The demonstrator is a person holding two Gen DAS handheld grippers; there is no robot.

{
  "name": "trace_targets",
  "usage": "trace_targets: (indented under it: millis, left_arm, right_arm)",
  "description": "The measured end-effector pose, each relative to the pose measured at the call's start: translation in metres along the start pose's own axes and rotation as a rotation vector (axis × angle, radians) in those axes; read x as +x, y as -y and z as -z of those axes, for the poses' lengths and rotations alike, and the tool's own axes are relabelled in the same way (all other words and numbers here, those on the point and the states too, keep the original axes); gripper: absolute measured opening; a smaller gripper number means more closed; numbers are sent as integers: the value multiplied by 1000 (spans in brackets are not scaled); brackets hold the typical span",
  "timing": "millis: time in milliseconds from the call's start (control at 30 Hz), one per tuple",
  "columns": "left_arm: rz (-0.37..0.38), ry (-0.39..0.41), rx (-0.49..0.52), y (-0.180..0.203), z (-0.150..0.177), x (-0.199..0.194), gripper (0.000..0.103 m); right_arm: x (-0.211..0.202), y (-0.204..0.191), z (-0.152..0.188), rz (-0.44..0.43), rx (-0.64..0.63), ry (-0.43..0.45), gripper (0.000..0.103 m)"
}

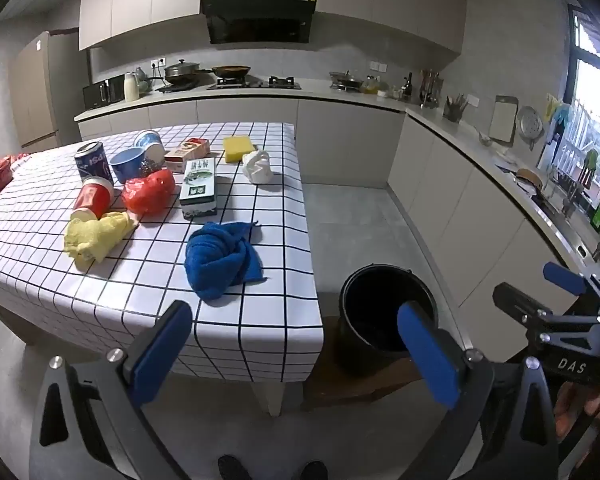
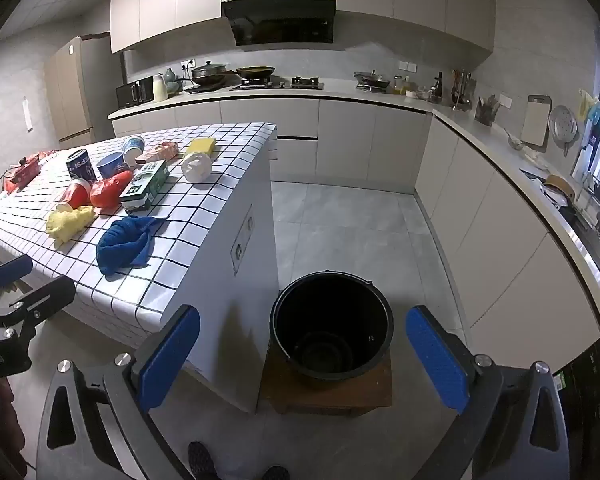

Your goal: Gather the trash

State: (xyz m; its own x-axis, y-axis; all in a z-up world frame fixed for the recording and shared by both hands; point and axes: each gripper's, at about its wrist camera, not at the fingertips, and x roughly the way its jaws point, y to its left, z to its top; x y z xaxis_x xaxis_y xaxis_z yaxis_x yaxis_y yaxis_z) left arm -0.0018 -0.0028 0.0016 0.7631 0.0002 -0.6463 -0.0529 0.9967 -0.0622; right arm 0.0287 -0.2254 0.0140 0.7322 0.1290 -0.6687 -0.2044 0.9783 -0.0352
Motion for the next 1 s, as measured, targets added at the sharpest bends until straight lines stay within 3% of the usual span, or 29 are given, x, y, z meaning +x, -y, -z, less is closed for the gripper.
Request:
trace_targets:
  millis: [33,67,200,1000]
  left_arm:
    - [18,-1,-23,-5,2,-1,103]
    - [18,-8,-18,-5,3,-2,103]
    - [13,-31,-20,-3,-3,2,103]
    - [31,-22,-11,1,-3,0,103]
  right_arm:
    - [2,-1,0,17,-21,-28,103]
    - [0,-1,1,12,-14,5,103]
    - [-2,-2,1,14,-10,4,103]
    - [-10,2,3,19,6,10,103]
